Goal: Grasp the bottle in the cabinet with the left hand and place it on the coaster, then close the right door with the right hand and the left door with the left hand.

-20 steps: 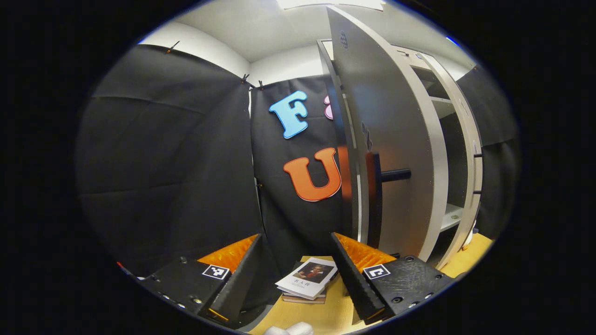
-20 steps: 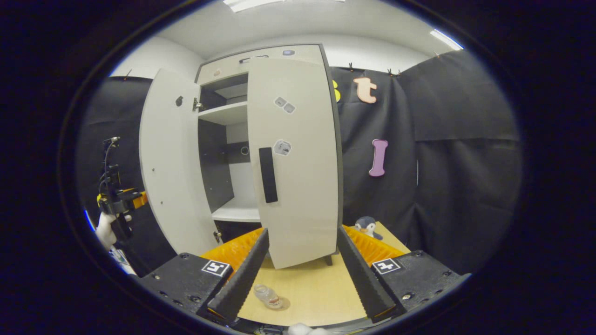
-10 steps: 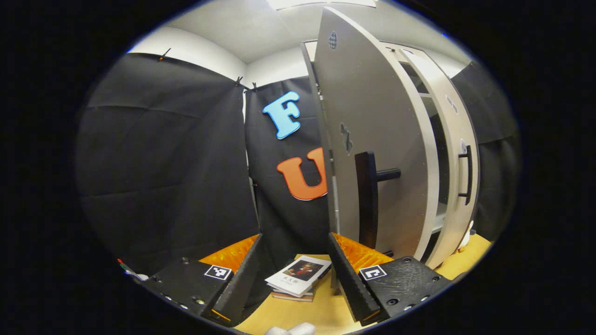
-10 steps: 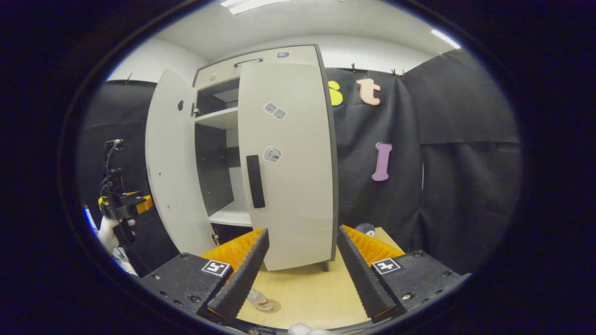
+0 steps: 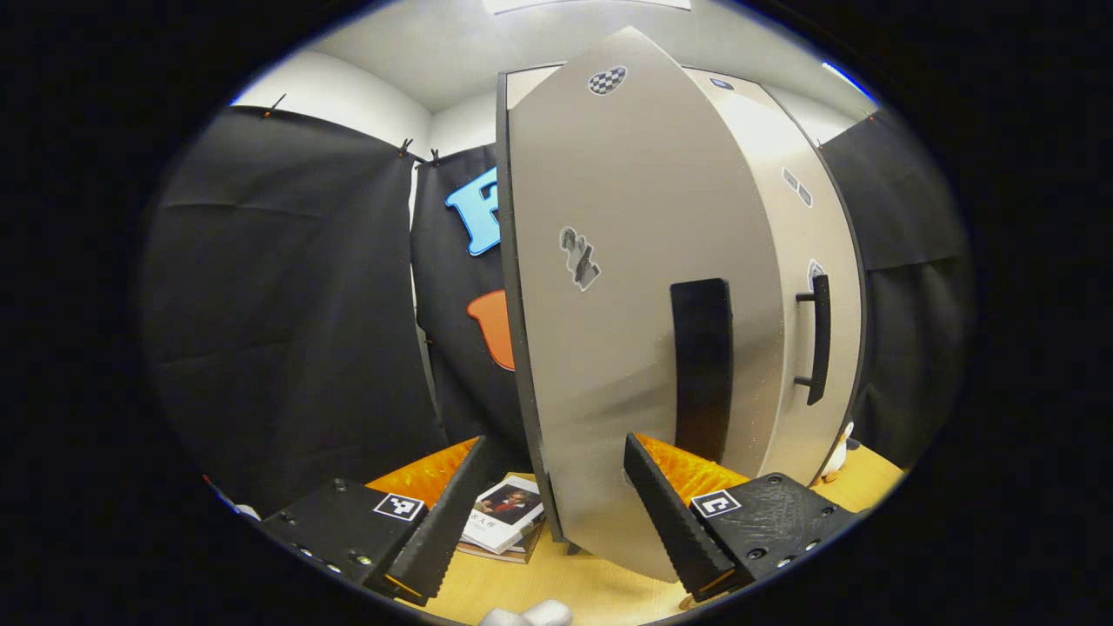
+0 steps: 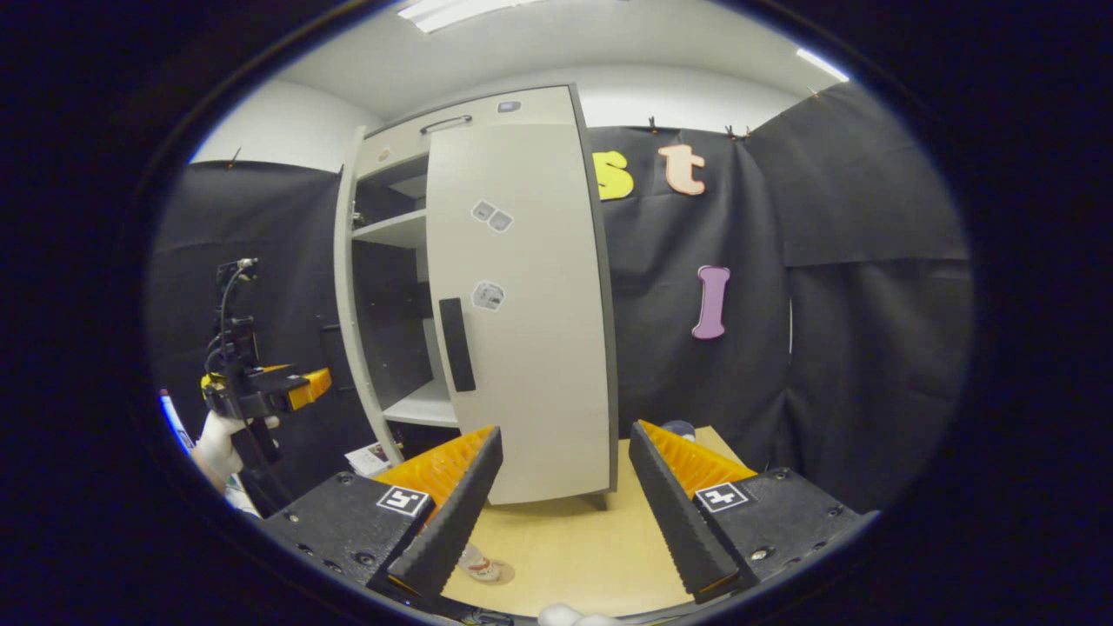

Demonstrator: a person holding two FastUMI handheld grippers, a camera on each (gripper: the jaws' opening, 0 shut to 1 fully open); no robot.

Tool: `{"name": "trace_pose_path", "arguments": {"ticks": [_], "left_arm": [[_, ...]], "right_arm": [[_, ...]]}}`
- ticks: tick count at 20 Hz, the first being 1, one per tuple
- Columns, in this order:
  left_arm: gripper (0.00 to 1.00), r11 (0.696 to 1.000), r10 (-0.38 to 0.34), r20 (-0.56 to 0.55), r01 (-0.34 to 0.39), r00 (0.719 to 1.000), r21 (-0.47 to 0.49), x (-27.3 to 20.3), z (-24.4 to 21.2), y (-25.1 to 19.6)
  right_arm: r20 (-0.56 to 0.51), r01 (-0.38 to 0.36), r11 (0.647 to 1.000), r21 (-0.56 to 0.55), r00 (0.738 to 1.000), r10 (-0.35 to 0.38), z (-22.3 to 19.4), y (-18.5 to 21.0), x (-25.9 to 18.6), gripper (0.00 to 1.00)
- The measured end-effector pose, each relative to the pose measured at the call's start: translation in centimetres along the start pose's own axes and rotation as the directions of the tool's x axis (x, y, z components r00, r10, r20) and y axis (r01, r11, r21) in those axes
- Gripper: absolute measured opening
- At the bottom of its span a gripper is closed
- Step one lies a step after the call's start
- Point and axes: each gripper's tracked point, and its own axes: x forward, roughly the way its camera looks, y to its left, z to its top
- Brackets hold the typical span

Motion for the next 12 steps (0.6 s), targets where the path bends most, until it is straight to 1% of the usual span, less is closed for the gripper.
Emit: {"name": "trace_pose_path", "arguments": {"ticks": [5,11,12], "left_arm": [[0.95,1.000,-0.006,0.001,0.006,1.000,0.025,-1.3,0.1,0.3],[0.96,0.999,-0.037,0.035,0.038,0.999,-0.025,-5.3,1.9,0.1],[0.95,0.998,-0.045,0.041,0.046,0.998,-0.031,-6.3,2.3,0.1]], "right_arm": [[0.013,0.002,1.000,0.002,1.000,-0.002,0.2,0.8,-0.6,0.92],[0.045,0.011,1.000,0.011,0.999,-0.011,1.2,2.3,-0.7,0.92],[0.054,0.014,1.000,0.012,0.998,-0.015,1.5,2.6,-0.8,0.96]]}}
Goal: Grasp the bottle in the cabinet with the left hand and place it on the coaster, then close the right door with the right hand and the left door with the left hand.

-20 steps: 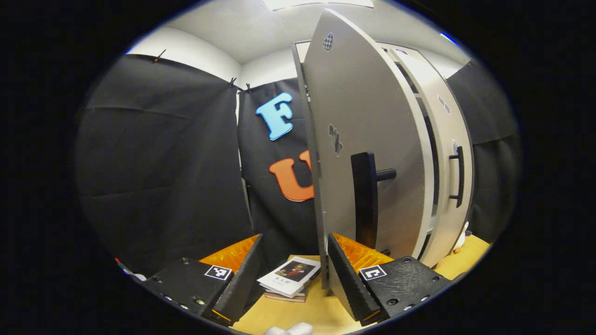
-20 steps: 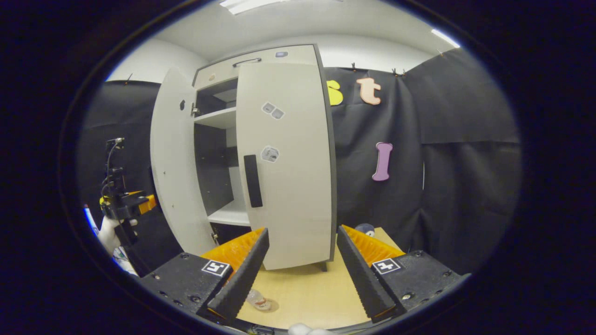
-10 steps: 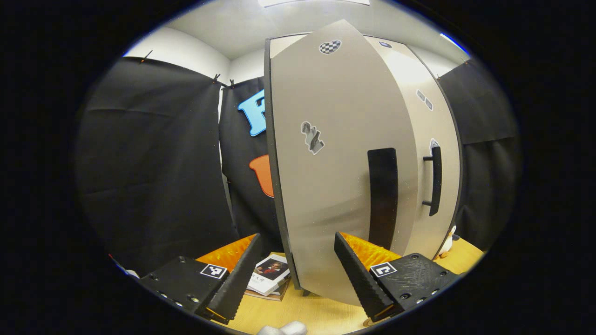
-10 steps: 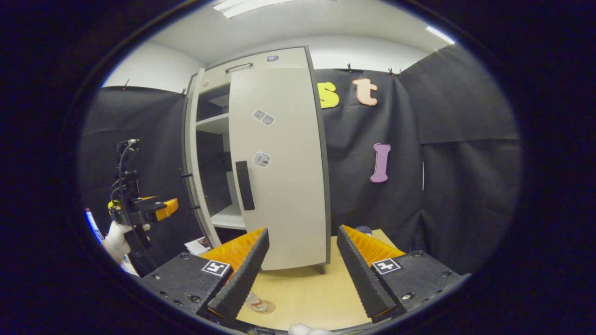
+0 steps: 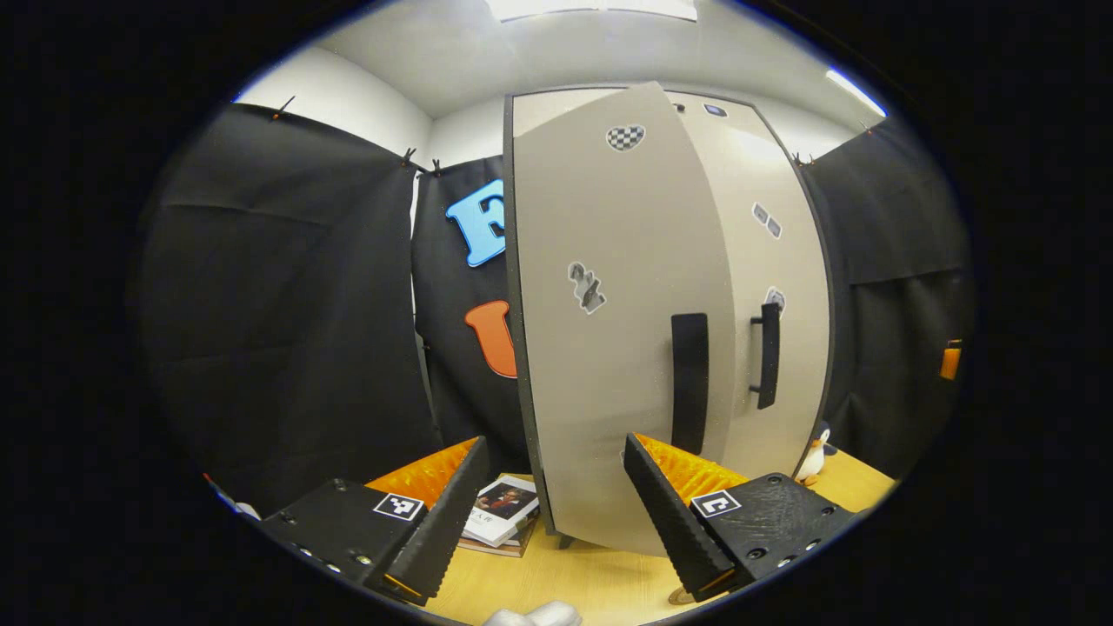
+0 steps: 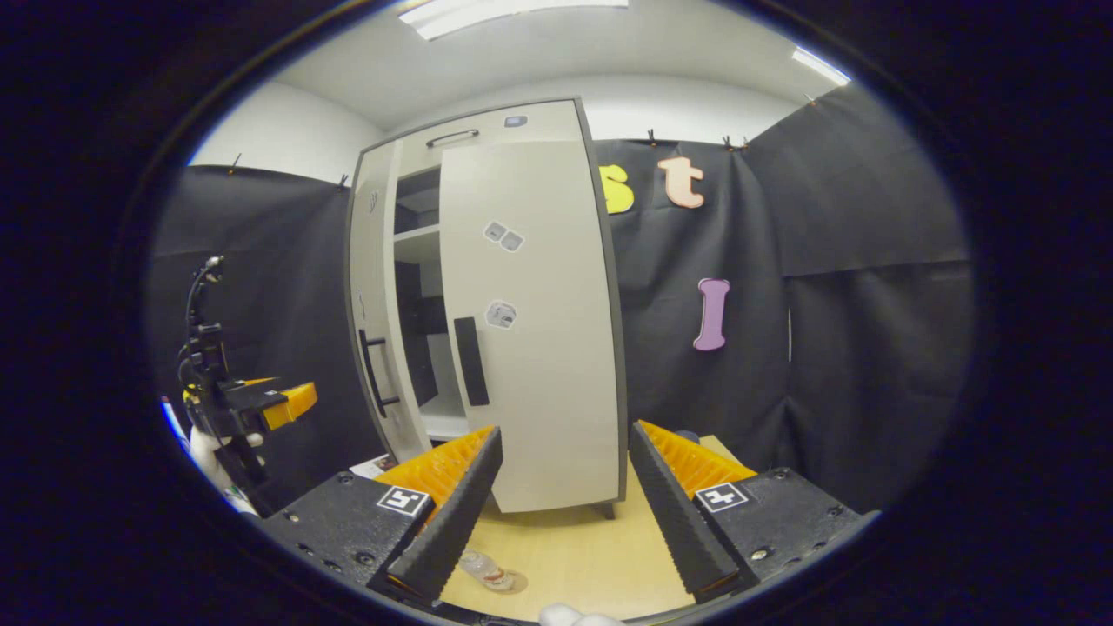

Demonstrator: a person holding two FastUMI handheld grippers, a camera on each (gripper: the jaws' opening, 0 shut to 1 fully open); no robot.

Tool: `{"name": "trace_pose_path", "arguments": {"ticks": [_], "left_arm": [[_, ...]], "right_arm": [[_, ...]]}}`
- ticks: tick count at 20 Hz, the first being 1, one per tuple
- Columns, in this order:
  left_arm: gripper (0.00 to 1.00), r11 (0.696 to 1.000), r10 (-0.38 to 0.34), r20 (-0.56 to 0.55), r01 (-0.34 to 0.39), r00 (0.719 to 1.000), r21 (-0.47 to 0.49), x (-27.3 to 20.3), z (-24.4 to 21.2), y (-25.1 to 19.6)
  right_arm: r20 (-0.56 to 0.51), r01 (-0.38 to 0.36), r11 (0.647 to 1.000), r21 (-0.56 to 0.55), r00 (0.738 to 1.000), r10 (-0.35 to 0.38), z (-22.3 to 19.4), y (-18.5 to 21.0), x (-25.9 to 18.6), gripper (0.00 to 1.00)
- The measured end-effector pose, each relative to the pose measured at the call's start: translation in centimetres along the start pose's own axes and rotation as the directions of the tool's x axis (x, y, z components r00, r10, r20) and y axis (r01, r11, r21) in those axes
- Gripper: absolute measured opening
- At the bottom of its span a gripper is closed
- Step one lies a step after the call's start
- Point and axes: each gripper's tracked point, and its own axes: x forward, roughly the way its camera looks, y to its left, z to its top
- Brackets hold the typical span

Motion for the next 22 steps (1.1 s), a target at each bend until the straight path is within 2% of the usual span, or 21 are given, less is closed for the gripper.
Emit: {"name": "trace_pose_path", "arguments": {"ticks": [1,6,8,11,12,15,16,17,20,21,22], "left_arm": [[0.96,1.000,-0.011,0.009,0.011,1.000,-0.003,-0.7,0.5,-0.3],[0.95,0.999,-0.052,0.046,0.051,0.998,0.016,-5.1,2.1,-1.4],[0.96,0.997,-0.075,0.041,0.074,0.996,0.018,-6.7,1.8,-2.2],[0.96,0.997,-0.079,0.025,0.079,0.997,0.023,-8.3,0.9,-2.6],[0.95,0.997,-0.070,0.022,0.070,0.997,0.015,-8.7,0.7,-2.4],[0.96,0.996,-0.084,-0.003,0.084,0.996,-0.028,-9.3,-0.3,-2.9],[0.96,0.997,-0.078,-0.009,0.077,0.997,-0.023,-9.2,-0.5,-2.5],[0.96,0.998,-0.066,-0.014,0.066,0.998,-0.015,-9.1,-0.7,-1.9],[0.96,0.998,-0.061,-0.017,0.061,0.998,-0.016,-8.9,-0.7,-1.5],[0.96,0.998,-0.061,-0.015,0.060,0.998,-0.017,-8.8,-0.6,-1.4],[0.96,0.998,-0.063,-0.010,0.062,0.998,-0.016,-8.7,-0.4,-1.5]], "right_arm": [[0.009,0.002,1.000,0.001,1.000,-0.003,0.2,0.2,-0.1,0.92],[0.039,0.019,1.000,0.008,0.999,-0.019,1.1,0.9,-0.9,0.92],[0.047,0.024,1.000,0.011,0.999,-0.025,1.1,1.1,-1.2,0.96],[0.051,0.034,0.999,0.019,0.998,-0.035,1.0,1.2,-1.6,0.96],[0.048,0.035,0.999,0.016,0.998,-0.036,0.8,1.3,-1.8,0.92],[0.039,0.042,0.999,0.003,0.998,-0.043,0.1,1.3,-1.9,0.92],[0.039,0.043,0.999,0.003,0.998,-0.043,0.0,1.5,-2.0,1.00],[0.034,0.042,0.999,0.001,0.999,-0.042,-0.1,1.6,-2.1,0.96],[0.032,0.043,0.999,0.000,0.999,-0.043,-0.3,1.8,-2.3,0.96],[0.033,0.044,0.999,-0.002,0.998,-0.044,-0.2,1.8,-2.3,1.00],[0.035,0.047,0.999,-0.004,0.998,-0.047,-0.1,1.7,-2.4,0.96]]}}
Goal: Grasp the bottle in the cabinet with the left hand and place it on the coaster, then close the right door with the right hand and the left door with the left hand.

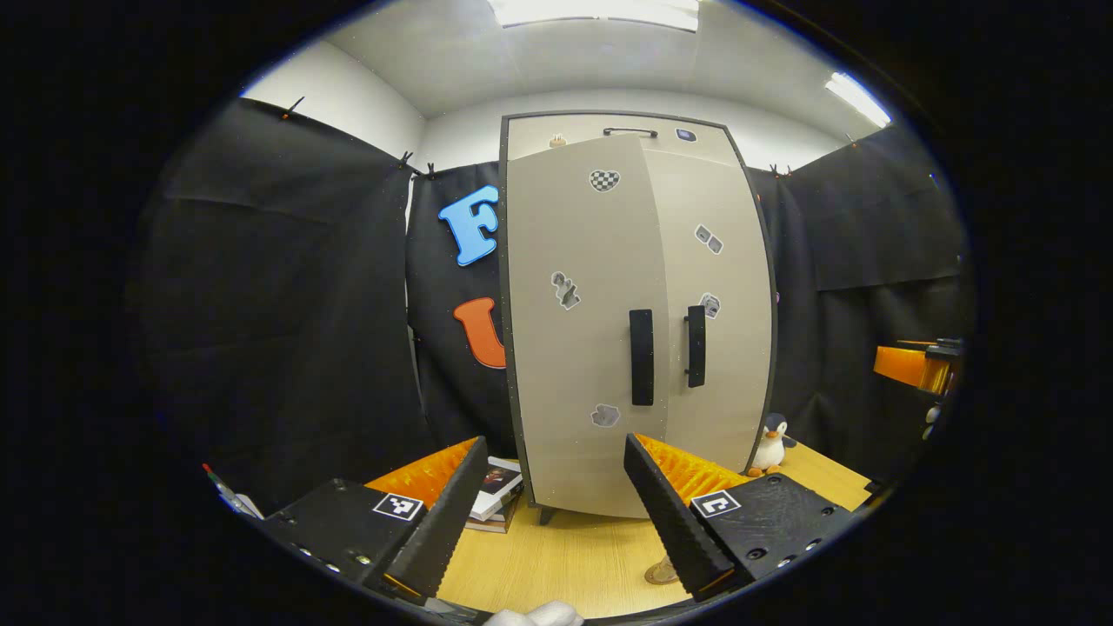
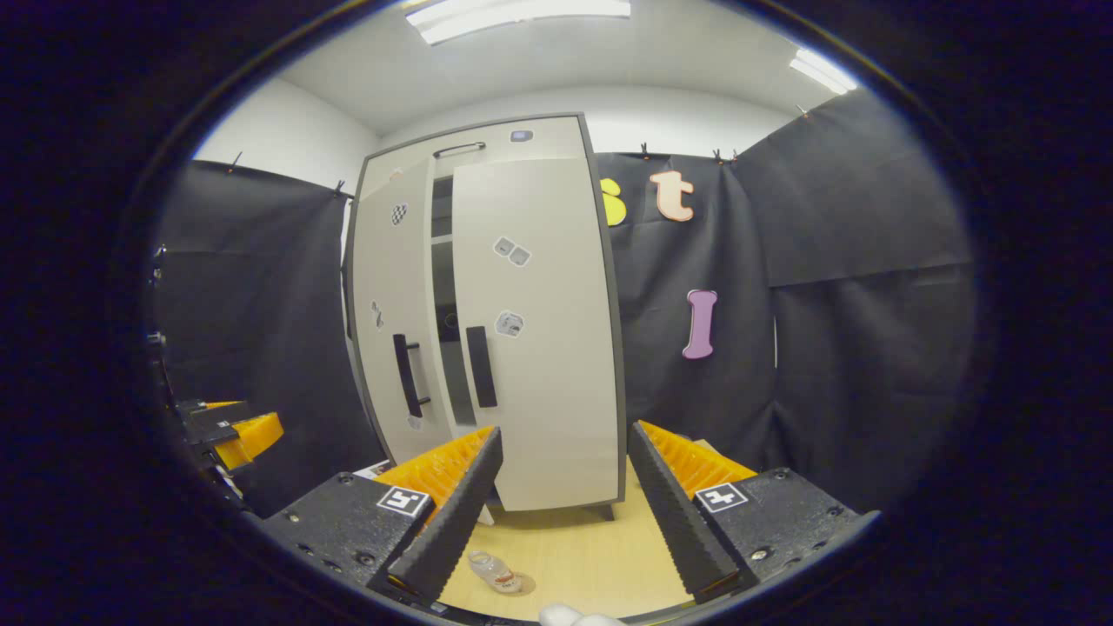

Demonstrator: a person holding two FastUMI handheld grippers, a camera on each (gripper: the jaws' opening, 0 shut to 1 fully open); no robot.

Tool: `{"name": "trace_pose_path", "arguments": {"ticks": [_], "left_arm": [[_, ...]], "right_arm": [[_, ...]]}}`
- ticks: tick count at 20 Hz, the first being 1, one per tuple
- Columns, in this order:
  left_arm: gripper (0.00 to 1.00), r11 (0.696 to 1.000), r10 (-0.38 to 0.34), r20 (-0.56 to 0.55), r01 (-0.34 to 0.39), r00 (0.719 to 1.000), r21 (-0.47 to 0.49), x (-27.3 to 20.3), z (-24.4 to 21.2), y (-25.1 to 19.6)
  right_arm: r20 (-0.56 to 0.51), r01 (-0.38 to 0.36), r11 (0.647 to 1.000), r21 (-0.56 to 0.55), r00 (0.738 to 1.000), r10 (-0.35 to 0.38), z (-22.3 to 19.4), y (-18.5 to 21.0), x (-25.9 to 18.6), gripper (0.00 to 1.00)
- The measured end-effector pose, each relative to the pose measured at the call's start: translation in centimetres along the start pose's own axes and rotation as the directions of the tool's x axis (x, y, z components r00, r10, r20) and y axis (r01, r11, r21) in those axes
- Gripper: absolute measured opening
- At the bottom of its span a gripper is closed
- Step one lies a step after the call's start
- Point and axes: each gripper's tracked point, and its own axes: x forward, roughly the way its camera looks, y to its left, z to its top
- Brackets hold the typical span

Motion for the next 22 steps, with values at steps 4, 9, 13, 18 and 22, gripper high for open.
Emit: {"name": "trace_pose_path", "arguments": {"ticks": [4,9,13,18,22], "left_arm": [[0.96,1.000,-0.011,0.009,0.011,1.000,0.007,0.1,0.4,-0.3],[0.96,1.000,-0.014,0.017,0.014,1.000,0.005,0.2,0.6,-0.3],[0.96,1.000,-0.010,0.007,0.010,1.000,-0.001,0.3,0.3,-0.1],[0.96,1.000,-0.004,0.003,0.004,1.000,0.005,0.6,0.3,0.6],[0.96,1.000,-0.009,0.008,0.009,1.000,0.011,0.9,0.5,0.9]], "right_arm": [[0.004,0.002,1.000,-0.013,1.000,-0.002,0.1,0.1,-0.2,0.96],[-0.002,-0.002,1.000,-0.009,1.000,0.002,-0.2,0.3,0.1,0.96],[-0.003,-0.002,1.000,-0.009,1.000,0.002,-0.2,0.5,0.3,0.96],[-0.014,-0.010,1.000,0.000,1.000,0.010,-0.8,1.2,0.8,0.96],[-0.002,-0.005,1.000,-0.001,1.000,0.005,-0.3,1.4,0.9,0.92]]}}
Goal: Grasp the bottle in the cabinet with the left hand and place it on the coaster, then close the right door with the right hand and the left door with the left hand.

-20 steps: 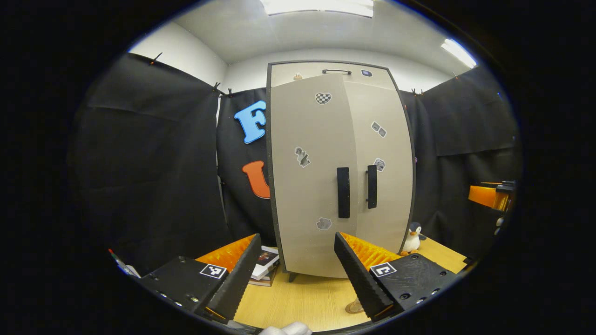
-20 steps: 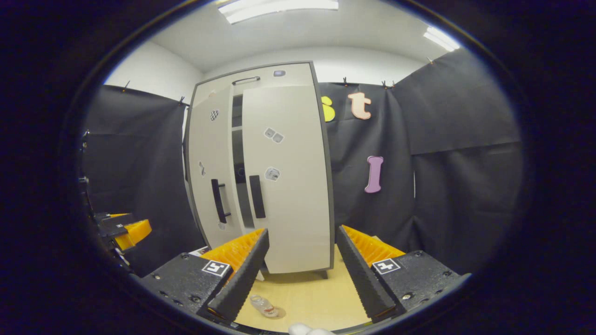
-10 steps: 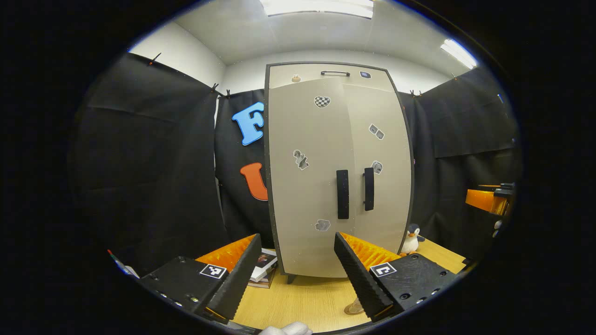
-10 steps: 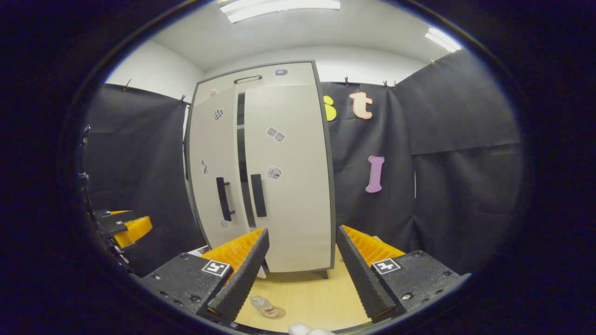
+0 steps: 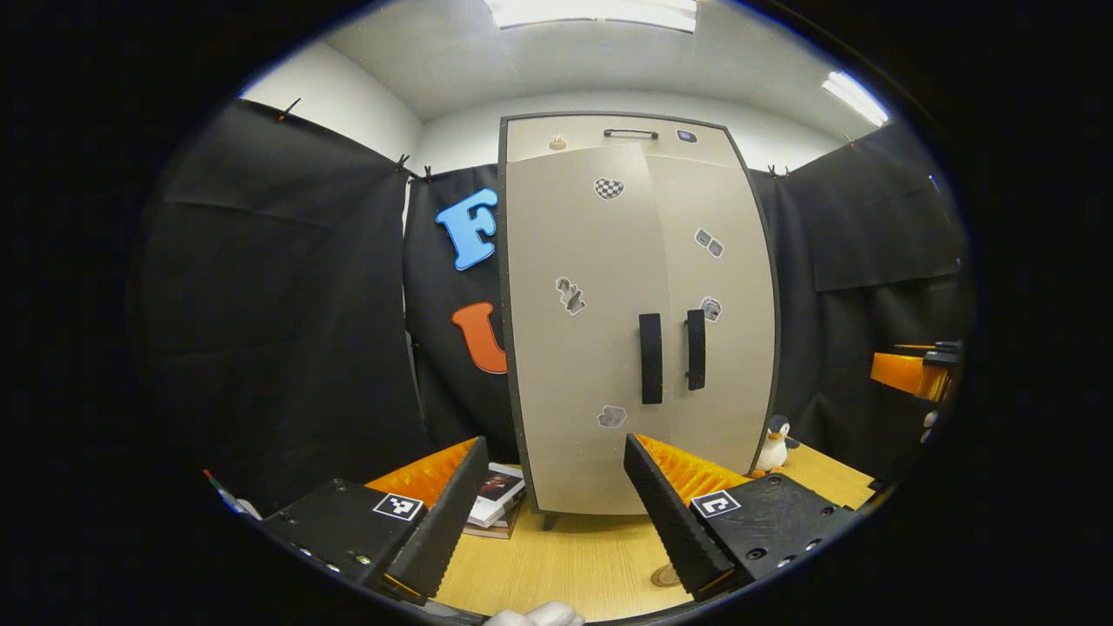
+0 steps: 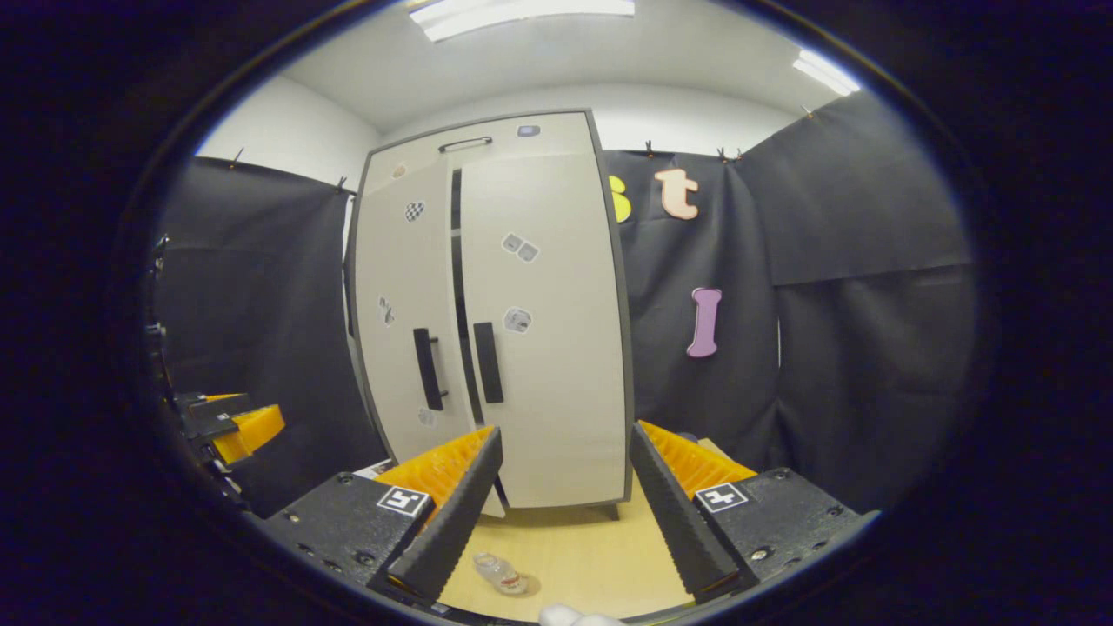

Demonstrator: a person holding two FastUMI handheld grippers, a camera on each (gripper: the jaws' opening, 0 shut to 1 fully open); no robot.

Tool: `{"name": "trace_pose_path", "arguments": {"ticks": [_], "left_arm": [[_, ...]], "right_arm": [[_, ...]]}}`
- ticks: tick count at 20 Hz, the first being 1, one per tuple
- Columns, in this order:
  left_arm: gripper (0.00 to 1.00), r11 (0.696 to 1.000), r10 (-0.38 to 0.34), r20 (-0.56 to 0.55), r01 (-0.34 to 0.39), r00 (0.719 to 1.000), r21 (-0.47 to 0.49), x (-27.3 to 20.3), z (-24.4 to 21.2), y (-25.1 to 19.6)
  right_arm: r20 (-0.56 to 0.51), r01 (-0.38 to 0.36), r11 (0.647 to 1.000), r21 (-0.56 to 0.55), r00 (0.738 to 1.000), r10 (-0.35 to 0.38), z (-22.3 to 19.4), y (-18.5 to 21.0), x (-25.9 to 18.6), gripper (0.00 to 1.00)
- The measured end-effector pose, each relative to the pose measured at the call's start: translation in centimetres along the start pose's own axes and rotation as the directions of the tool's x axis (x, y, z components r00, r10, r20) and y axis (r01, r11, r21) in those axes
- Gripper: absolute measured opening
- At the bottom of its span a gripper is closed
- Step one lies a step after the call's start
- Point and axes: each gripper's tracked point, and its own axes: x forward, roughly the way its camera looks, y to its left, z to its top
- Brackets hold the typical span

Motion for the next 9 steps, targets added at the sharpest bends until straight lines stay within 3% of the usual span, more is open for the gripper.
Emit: {"name": "trace_pose_path", "arguments": {"ticks": [9], "left_arm": [[0.96,1.000,-0.013,0.003,0.013,1.000,0.009,0.24,0.21,-0.06]], "right_arm": [[0.005,0.005,1.000,-0.007,1.000,-0.005,0.02,0.31,-0.25,0.96]]}}
